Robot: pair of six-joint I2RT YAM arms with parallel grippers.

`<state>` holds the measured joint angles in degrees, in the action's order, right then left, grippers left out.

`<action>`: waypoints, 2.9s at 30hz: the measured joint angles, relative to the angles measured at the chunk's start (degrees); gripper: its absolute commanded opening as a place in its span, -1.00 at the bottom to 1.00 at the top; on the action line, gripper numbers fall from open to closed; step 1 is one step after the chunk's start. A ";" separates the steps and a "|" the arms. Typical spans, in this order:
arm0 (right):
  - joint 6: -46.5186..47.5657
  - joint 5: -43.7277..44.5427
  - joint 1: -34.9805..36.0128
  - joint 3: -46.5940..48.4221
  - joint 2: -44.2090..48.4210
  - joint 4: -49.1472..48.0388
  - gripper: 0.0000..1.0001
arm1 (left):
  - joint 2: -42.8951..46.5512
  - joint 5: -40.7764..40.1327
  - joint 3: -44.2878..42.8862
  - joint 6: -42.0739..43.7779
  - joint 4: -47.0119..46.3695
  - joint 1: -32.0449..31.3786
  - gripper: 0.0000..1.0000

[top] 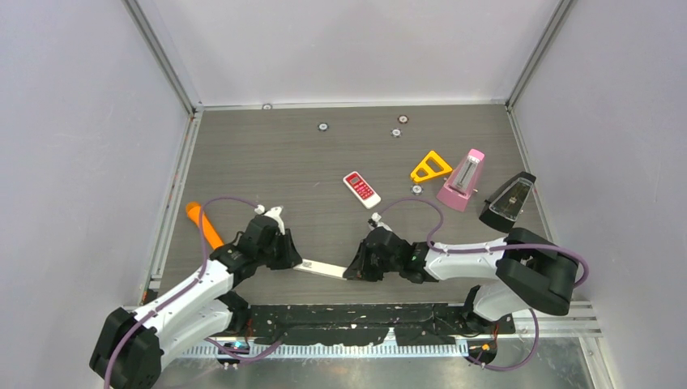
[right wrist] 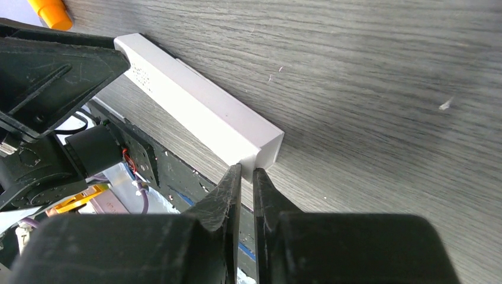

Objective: Load the batteries into the remote control

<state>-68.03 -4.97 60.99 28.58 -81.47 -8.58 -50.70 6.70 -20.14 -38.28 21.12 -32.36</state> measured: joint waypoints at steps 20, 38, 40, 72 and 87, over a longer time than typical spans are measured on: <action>1.14 0.52 0.13 4.35 -1.27 6.36 -0.60 | 1.20 -0.81 0.94 -0.07 -1.60 0.39 -1.00; 5.49 6.40 0.57 5.22 0.48 10.05 -0.48 | 1.16 -0.63 0.94 -0.74 -1.75 0.07 -1.00; 5.97 7.04 0.79 5.66 0.50 10.82 -0.54 | 1.05 -0.57 0.94 -0.76 -1.86 0.07 -1.00; 0.24 8.07 1.81 1.29 2.47 4.90 -0.89 | 2.38 0.92 4.20 -2.93 -7.78 0.94 -1.00; 3.61 11.19 1.90 1.36 8.74 8.76 -0.07 | 3.43 -3.82 -2.80 -1.68 3.17 -0.17 -0.03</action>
<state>-64.42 6.22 62.89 29.93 -72.73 0.19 -47.27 2.87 -22.94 -39.97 24.29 -32.53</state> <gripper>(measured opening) 0.357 0.358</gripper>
